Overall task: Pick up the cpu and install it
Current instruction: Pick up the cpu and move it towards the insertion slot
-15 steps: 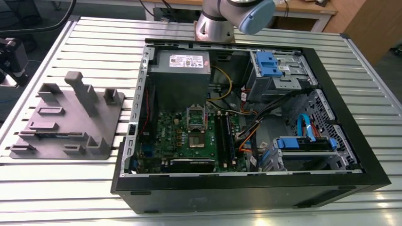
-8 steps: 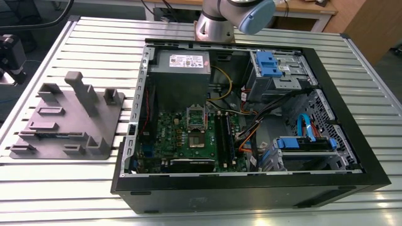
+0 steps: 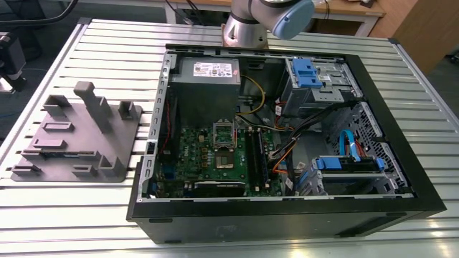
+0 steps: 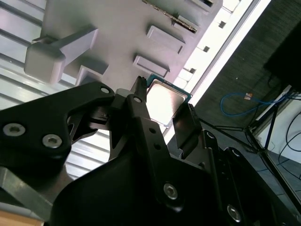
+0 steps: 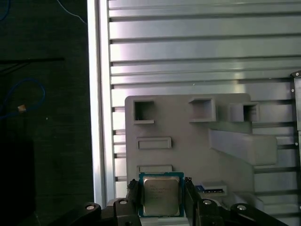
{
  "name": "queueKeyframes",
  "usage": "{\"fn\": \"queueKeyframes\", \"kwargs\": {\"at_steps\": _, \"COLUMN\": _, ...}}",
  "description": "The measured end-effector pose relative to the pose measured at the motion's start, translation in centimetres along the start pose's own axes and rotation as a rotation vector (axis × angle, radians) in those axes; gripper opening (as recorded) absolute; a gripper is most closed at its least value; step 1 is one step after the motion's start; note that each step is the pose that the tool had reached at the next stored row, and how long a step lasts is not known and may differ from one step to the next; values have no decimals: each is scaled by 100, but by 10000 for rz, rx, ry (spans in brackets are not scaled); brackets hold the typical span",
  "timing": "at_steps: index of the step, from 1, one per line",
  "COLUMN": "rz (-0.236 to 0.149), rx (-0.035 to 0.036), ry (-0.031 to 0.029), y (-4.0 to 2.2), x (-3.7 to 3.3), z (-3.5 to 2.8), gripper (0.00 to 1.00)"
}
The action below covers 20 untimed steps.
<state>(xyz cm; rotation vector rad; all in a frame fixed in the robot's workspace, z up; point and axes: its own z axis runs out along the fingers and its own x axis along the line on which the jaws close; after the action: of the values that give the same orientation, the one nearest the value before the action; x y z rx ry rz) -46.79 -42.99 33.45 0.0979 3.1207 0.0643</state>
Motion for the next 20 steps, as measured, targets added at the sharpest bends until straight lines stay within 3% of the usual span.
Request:
{"fn": "queueKeyframes", "kwargs": {"at_steps": 6, "rz": 0, "rx": 0, "ry": -1, "y": 2, "x": -1, "z": -57, "gripper": 47}}
{"fn": "queueKeyframes", "kwargs": {"at_steps": 13, "rz": -1, "rx": 1, "ry": 2, "y": 3, "x": -11, "z": -62, "gripper": 47}}
{"fn": "queueKeyframes", "kwargs": {"at_steps": 20, "rz": 0, "rx": 0, "ry": 1, "y": 7, "x": -67, "z": -59, "gripper": 47}}
